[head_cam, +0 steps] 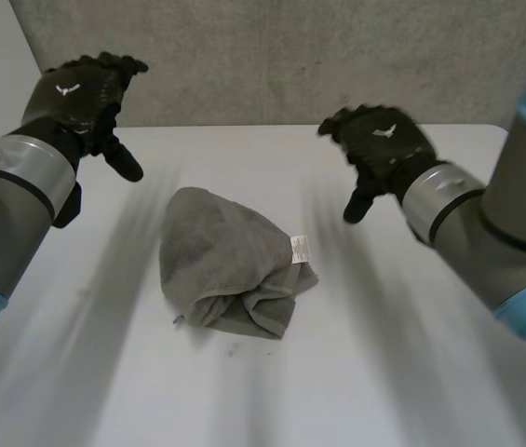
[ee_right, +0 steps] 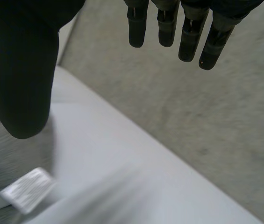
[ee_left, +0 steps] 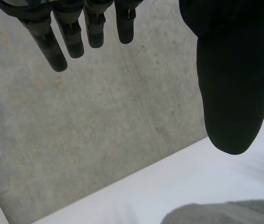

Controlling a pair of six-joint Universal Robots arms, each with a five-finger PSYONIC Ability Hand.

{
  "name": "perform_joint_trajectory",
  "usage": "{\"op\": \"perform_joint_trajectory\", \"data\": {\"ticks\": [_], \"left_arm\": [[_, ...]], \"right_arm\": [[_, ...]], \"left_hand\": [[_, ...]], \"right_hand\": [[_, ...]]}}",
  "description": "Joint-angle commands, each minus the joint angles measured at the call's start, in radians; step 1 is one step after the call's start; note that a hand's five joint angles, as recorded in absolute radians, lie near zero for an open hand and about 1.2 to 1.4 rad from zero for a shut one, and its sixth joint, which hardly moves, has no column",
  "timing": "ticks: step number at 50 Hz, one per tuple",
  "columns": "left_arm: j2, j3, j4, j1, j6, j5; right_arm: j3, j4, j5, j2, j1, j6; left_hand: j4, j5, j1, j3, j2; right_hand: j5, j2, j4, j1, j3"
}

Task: Fold the towel.

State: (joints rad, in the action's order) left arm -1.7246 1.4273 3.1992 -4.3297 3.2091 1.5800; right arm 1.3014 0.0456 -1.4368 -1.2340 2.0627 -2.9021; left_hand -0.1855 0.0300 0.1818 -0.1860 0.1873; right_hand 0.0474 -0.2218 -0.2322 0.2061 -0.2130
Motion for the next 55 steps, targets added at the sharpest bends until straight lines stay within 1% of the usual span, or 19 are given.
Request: {"op": "perform_joint_trajectory", "data": {"ticks": [1, 9, 11, 15, 16, 17, 19, 20, 22, 23, 24, 25, 27, 29, 32, 36, 38, 46, 55], "left_arm": [[-0.066, 0.015, -0.008, -0.001, -0.009, 0.015], [-0.085, 0.214, 0.001, -0.03, -0.114, 0.029], [-0.082, 0.301, 0.021, -0.048, -0.152, 0.029], [-0.081, 0.375, 0.05, -0.051, -0.166, 0.028], [-0.079, 0.404, 0.06, -0.051, -0.167, 0.029], [-0.079, 0.404, 0.061, -0.051, -0.167, 0.029], [-0.079, 0.444, 0.077, -0.05, -0.172, 0.029], [-0.079, 0.444, 0.077, -0.05, -0.172, 0.029], [-0.081, 0.469, 0.082, -0.045, -0.173, 0.026], [-0.081, 0.469, 0.082, -0.045, -0.173, 0.026], [-0.085, 0.472, 0.084, -0.039, -0.173, 0.026], [-0.085, 0.472, 0.084, -0.039, -0.173, 0.026], [-0.096, 0.473, 0.085, -0.03, -0.175, 0.025], [-0.105, 0.47, 0.09, -0.022, -0.179, 0.025], [-0.128, 0.45, 0.11, 0.013, -0.205, 0.023], [-0.165, 0.418, 0.151, 0.041, -0.244, 0.026], [-0.214, 0.377, 0.185, 0.062, -0.264, 0.028], [-0.337, 0.24, 0.188, 0.137, -0.264, 0.034], [-0.435, 0.148, 0.192, 0.173, -0.253, 0.037]], "right_arm": [[0.009, 0.028, 0.042, 0.068, 0.089, 0.014], [0.004, -0.021, 0.098, 0.179, 0.191, 0.009], [-0.002, -0.07, 0.121, 0.241, 0.226, 0.008], [-0.022, -0.119, 0.122, 0.306, 0.257, 0.004], [-0.039, -0.14, 0.119, 0.338, 0.269, 0.003], [-0.039, -0.141, 0.119, 0.338, 0.269, 0.003], [-0.079, -0.199, 0.099, 0.395, 0.281, -0.008], [-0.079, -0.199, 0.099, 0.395, 0.281, -0.008], [-0.119, -0.274, 0.026, 0.416, 0.281, -0.008], [-0.119, -0.274, 0.026, 0.416, 0.281, -0.008], [-0.122, -0.314, -0.023, 0.401, 0.278, -0.008], [-0.122, -0.314, -0.024, 0.401, 0.278, -0.008], [-0.113, -0.361, -0.103, 0.331, 0.267, -0.019], [-0.097, -0.377, -0.119, 0.291, 0.258, -0.017], [-0.068, -0.385, -0.117, 0.239, 0.234, -0.012], [-0.047, -0.385, -0.122, 0.214, 0.218, -0.008], [-0.031, -0.374, -0.131, 0.208, 0.183, -0.008], [0.042, -0.374, -0.134, 0.192, 0.074, -0.006], [0.094, -0.374, -0.134, 0.189, 0.028, -0.009]], "left_hand": [[-0.043, 0.024, 0.046, -0.042, 0.041], [-0.04, 0.021, 0.043, -0.039, 0.038], [-0.037, 0.018, 0.041, -0.036, 0.035], [-0.037, 0.018, 0.041, -0.036, 0.035], [-0.04, 0.021, 0.043, -0.039, 0.038], [-0.04, 0.021, 0.043, -0.039, 0.038], [-0.048, 0.03, 0.052, -0.048, 0.047], [-0.049, 0.03, 0.052, -0.048, 0.047], [-0.174, 0.155, 0.178, -0.173, 0.172], [-0.175, 0.156, 0.179, -0.174, 0.173], [-0.215, 0.196, 0.219, -0.215, 0.214], [-0.216, 0.197, 0.22, -0.215, 0.214], [-0.257, 0.238, 0.26, -0.256, 0.255], [-0.266, 0.247, 0.269, -0.265, 0.264], [-0.266, 0.247, 0.27, -0.265, 0.264], [-0.263, 0.244, 0.267, -0.262, 0.261], [-0.263, 0.244, 0.267, -0.262, 0.261], [-0.266, 0.247, 0.27, -0.265, 0.264], [-0.316, 0.297, 0.319, -0.315, 0.314]], "right_hand": [[-0.047, 0.047, 0.058, -0.032, 0.038], [-0.047, 0.047, 0.058, -0.032, 0.038], [0.012, -0.013, -0.002, 0.028, -0.021], [0.142, -0.142, -0.132, 0.158, -0.151], [0.264, -0.264, -0.254, 0.28, -0.273], [0.265, -0.265, -0.255, 0.281, -0.274], [0.689, -0.689, -0.678, 0.704, -0.698], [0.691, -0.691, -0.681, 0.707, -0.7], [1.172, -1.172, -1.162, 1.188, -1.181], [1.174, -1.174, -1.164, 1.19, -1.183], [1.174, -1.174, -1.164, 1.19, -1.183], [1.174, -1.174, -1.164, 1.19, -1.183], [1.174, -1.174, -1.164, 1.19, -1.183], [1.174, -1.174, -1.164, 1.19, -1.183], [1.174, -1.174, -1.164, 1.19, -1.183], [1.174, -1.174, -1.164, 1.19, -1.183], [1.174, -1.174, -1.164, 1.19, -1.183], [1.174, -1.174, -1.164, 1.19, -1.183], [1.174, -1.174, -1.164, 1.19, -1.183]]}}
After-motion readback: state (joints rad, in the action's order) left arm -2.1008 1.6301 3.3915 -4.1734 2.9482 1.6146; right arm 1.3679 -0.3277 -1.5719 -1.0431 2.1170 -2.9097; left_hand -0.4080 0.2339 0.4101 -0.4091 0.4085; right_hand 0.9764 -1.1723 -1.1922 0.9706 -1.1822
